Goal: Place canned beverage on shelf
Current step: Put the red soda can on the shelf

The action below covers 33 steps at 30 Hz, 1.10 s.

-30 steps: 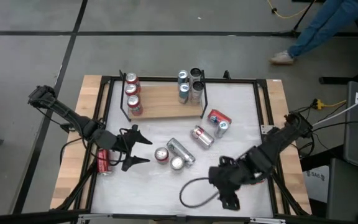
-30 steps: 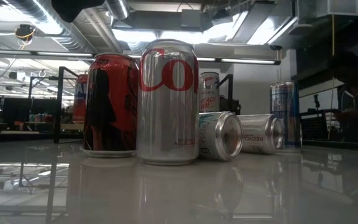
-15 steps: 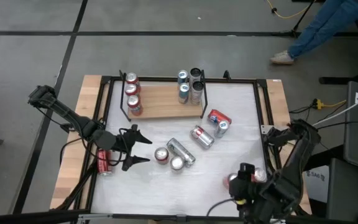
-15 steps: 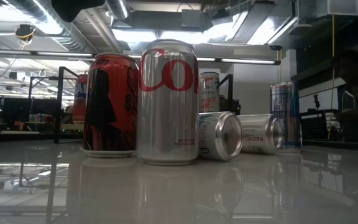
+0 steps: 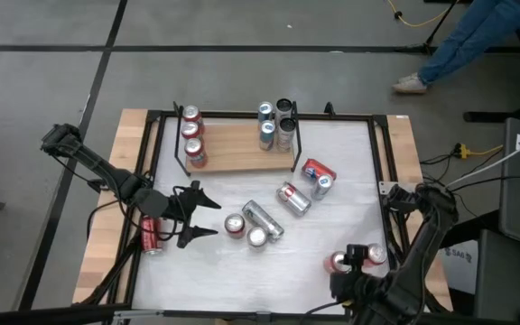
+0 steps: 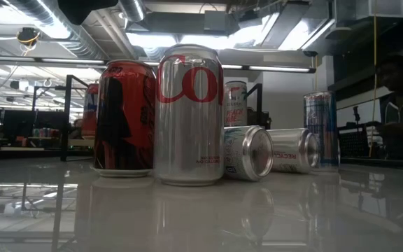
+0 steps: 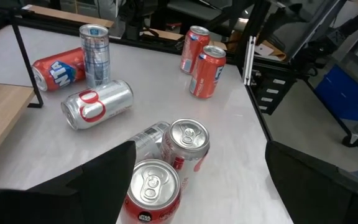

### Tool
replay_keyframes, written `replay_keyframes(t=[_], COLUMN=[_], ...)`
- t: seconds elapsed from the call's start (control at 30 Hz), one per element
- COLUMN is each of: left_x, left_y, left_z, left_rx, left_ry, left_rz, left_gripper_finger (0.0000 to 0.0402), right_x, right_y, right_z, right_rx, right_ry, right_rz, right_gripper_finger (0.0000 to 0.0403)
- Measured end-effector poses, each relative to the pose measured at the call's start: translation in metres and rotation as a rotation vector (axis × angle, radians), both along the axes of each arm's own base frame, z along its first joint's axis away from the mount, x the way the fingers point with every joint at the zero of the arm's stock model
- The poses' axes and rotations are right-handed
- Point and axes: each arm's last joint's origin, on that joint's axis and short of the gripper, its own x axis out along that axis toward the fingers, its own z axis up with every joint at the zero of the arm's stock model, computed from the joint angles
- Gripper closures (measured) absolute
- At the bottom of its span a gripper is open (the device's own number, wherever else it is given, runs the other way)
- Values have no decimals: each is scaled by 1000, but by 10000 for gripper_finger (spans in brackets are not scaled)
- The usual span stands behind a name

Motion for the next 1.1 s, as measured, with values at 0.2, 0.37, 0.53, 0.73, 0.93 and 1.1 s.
replay_keyframes(t=[0.2, 0.37, 0.53, 0.73, 0.93, 1.1], left_x=[0, 0, 0, 0, 0, 0], left_y=[0, 0, 0, 0, 0, 0], left_z=[0, 0, 0, 0, 0, 0], left_rx=[0, -1, -1, -3, -4, -21], left_ry=[0, 0, 0, 0, 0, 2], left_rz=[0, 0, 0, 1, 1, 7], left_gripper_finger=[50, 50, 50, 50, 50, 50], right_x=[-4, -13, -21, -30, -28, -26], right_y=[-8, -19, -30, -48, -64, -67], right_z=[-9, -18, -16, -26, -42, -51], right_rx=[-53, -59, 25, 93, 183, 225], right_ry=[7, 55, 20, -10, -53, -10], right_rz=[-24, -60, -82, -95, -124, -113], right_gripper_finger=[93, 93, 93, 93, 93, 93])
